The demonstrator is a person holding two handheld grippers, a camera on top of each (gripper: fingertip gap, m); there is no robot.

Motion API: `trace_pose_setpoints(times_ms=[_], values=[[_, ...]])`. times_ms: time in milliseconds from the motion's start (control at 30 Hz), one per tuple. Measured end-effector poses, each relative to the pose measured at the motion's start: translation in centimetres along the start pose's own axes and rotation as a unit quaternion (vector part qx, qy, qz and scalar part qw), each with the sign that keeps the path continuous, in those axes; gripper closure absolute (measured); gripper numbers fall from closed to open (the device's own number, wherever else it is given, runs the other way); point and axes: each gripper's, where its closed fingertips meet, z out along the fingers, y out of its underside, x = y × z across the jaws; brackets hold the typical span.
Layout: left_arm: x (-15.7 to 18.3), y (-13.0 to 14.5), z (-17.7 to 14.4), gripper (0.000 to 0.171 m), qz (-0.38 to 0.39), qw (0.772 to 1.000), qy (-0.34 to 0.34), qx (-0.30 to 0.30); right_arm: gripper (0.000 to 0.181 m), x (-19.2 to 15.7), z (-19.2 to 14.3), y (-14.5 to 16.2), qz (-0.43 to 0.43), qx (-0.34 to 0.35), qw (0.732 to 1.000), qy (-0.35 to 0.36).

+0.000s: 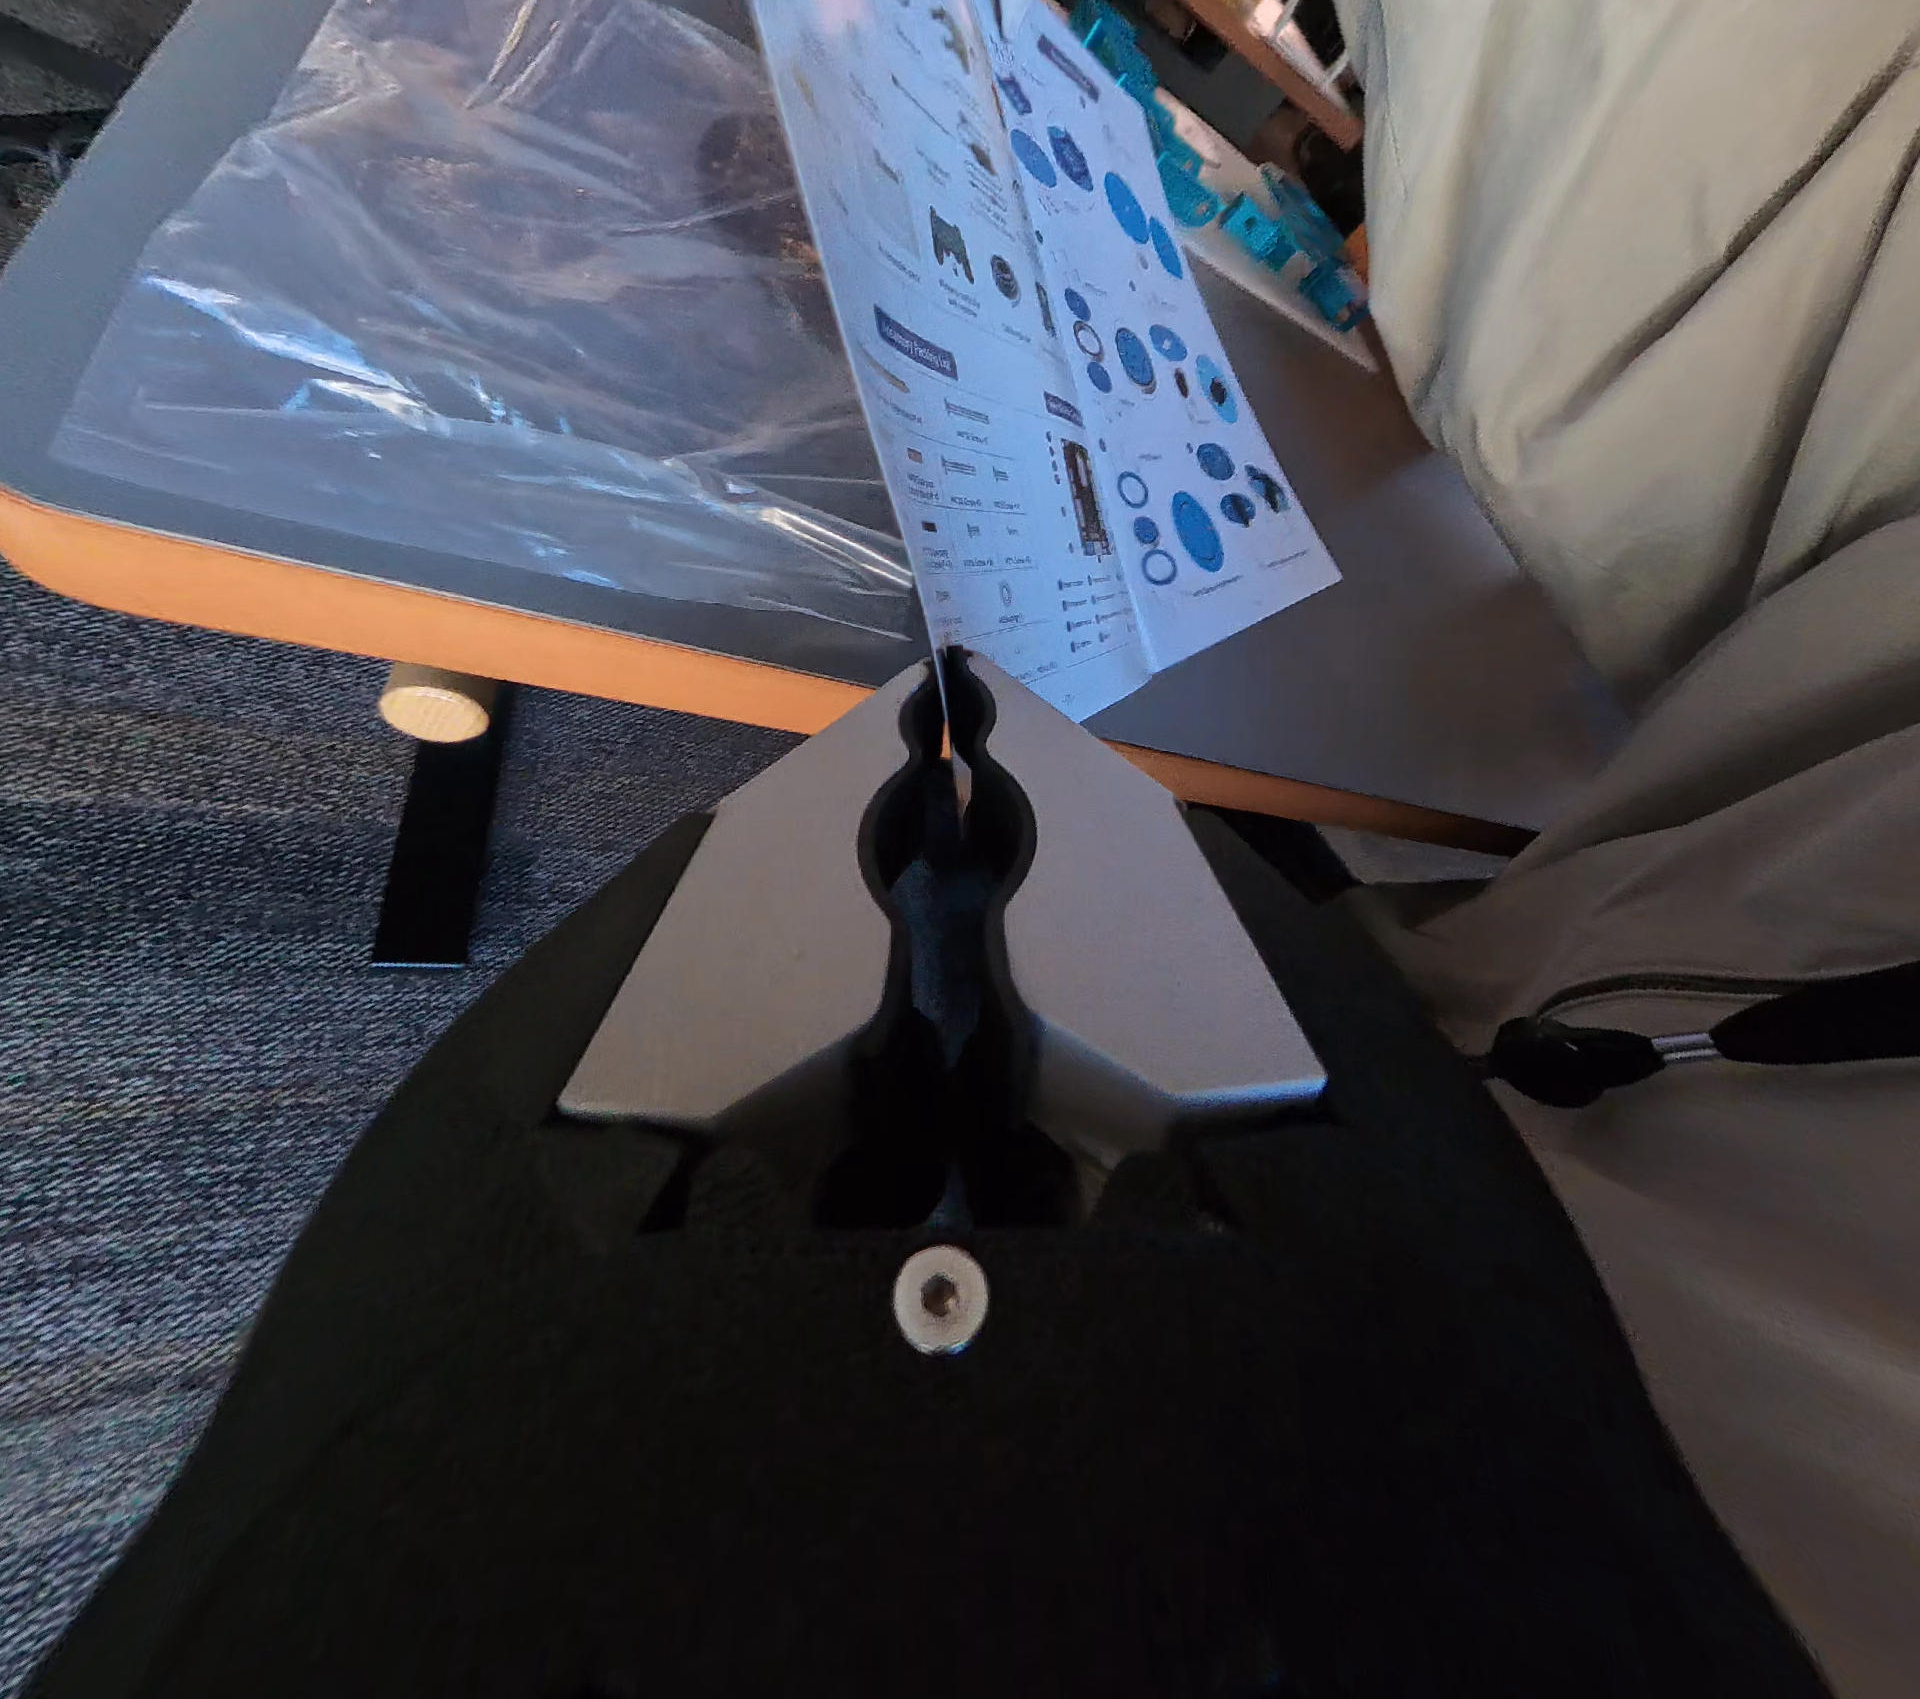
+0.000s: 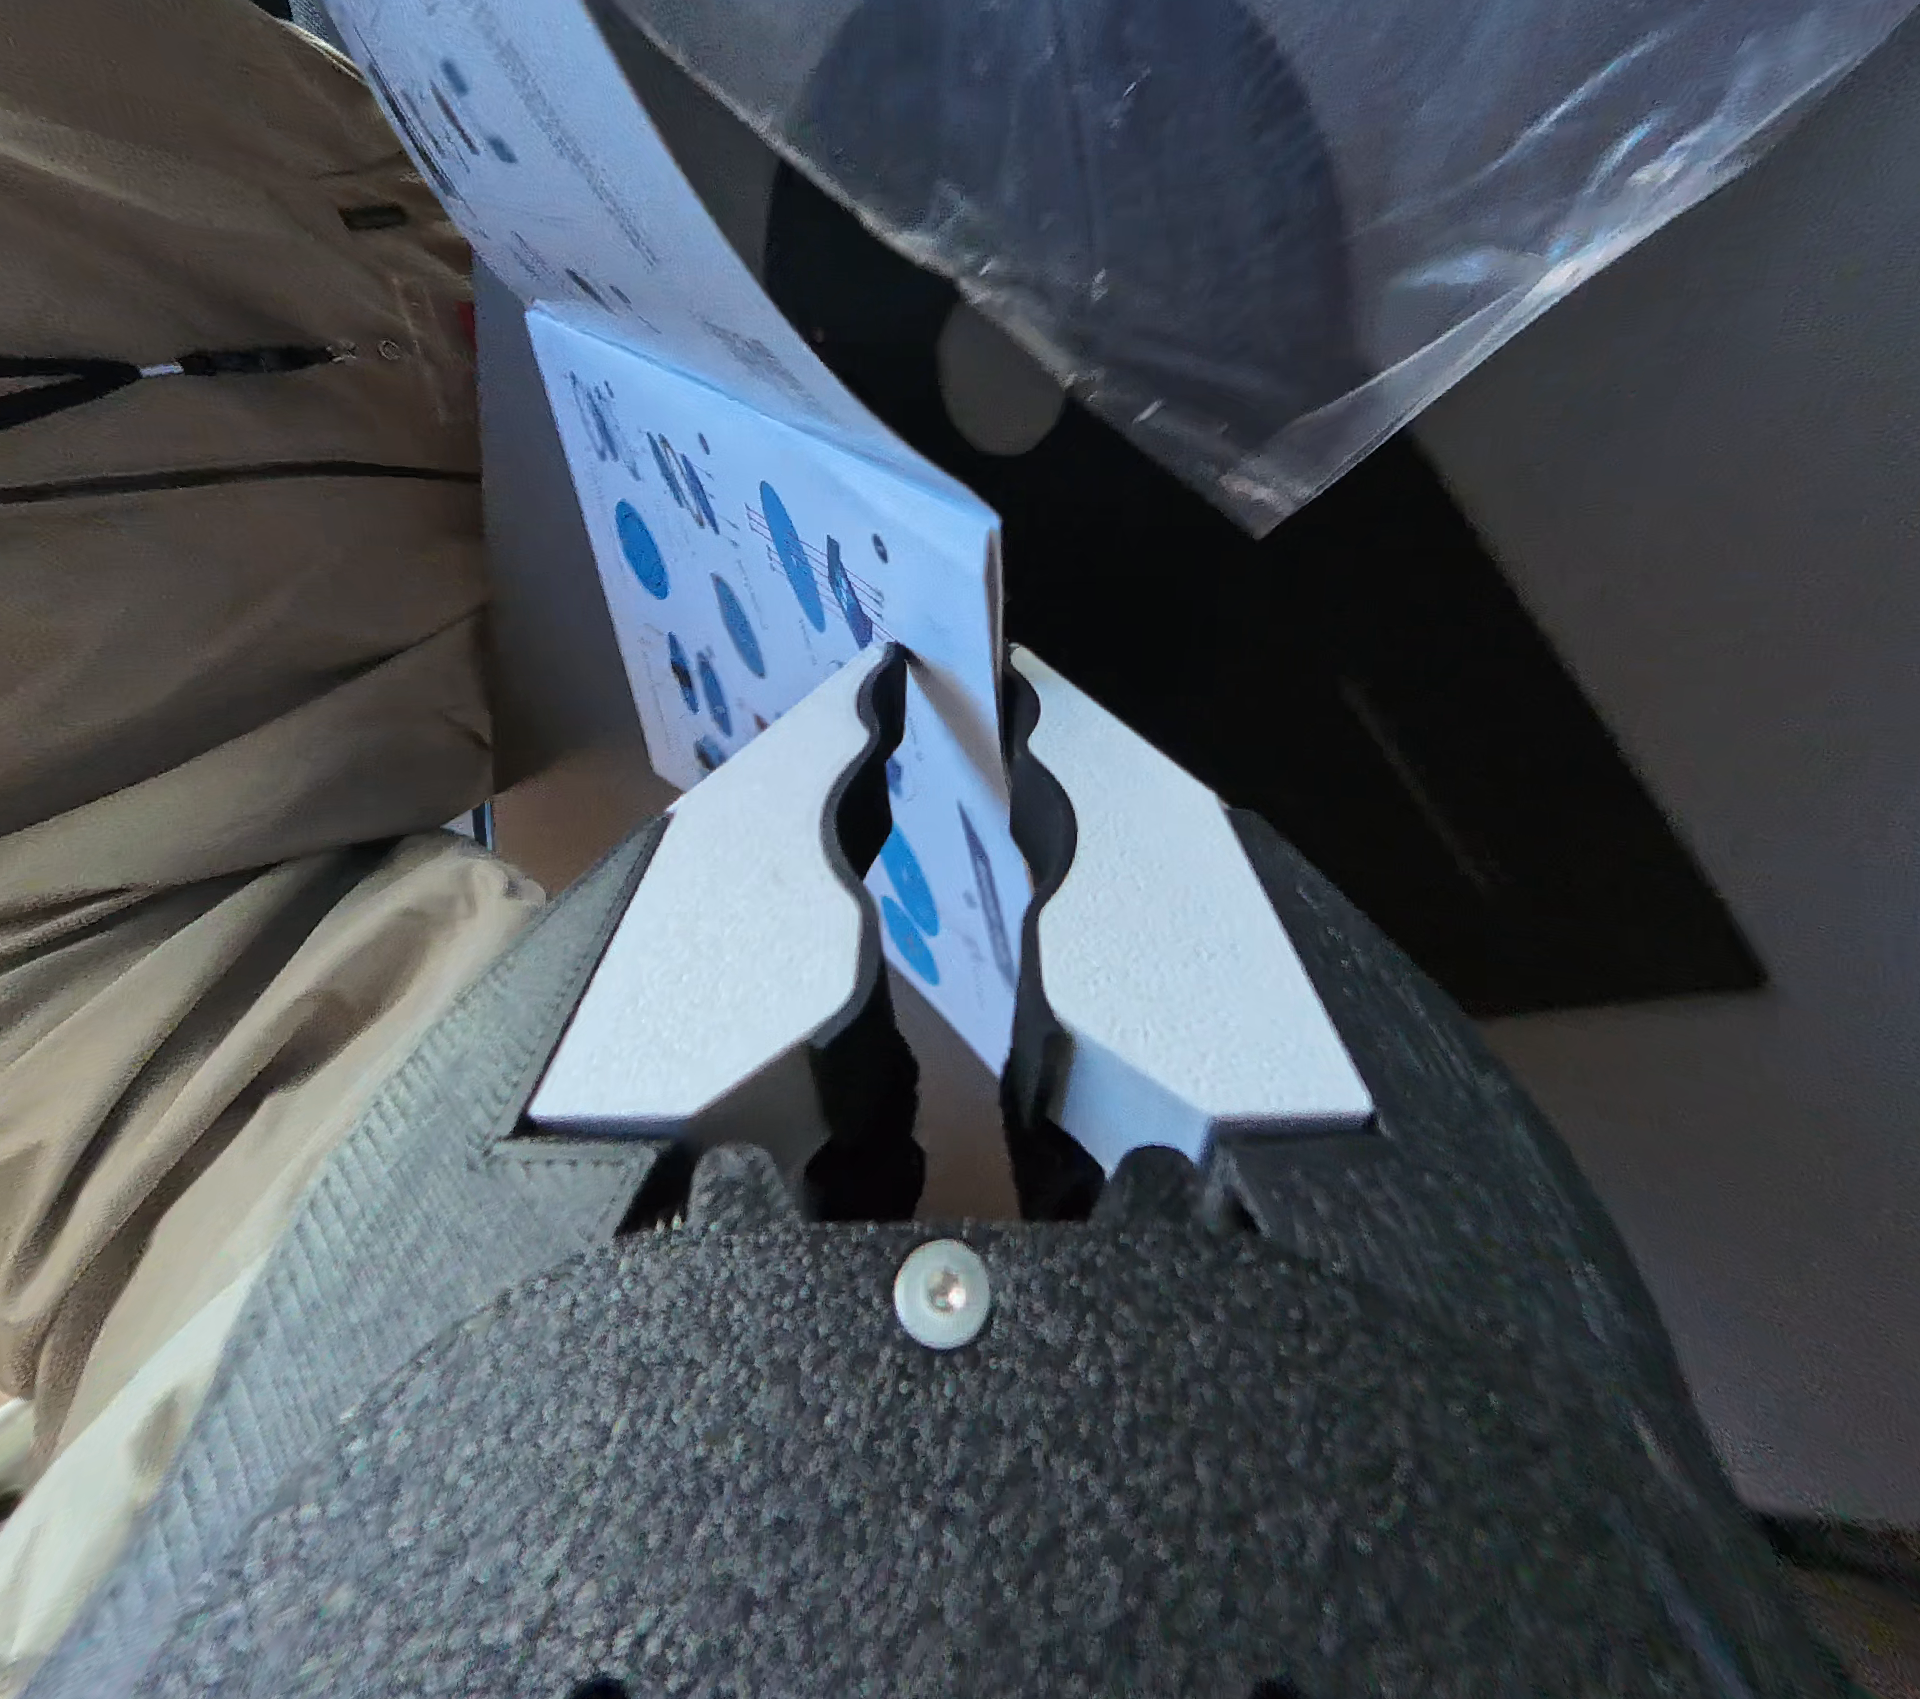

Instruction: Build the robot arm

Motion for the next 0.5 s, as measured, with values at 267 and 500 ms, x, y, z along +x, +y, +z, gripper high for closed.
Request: trace_pose_setpoints(times_ms=[267,500], values=[[-2.8,-0.1,0.8,0.171,-0.016,0.996,-0.048,-0.072,0.133,4.6,-3.2,-1.6,0.0,0.183,0.982,0.034],[-7.7,-1.6,-0.3,0.123,-0.033,0.988,-0.154,-0.001,0.117,-4.4,-8.5,2.3,0.048,0.557,0.804,0.203]])
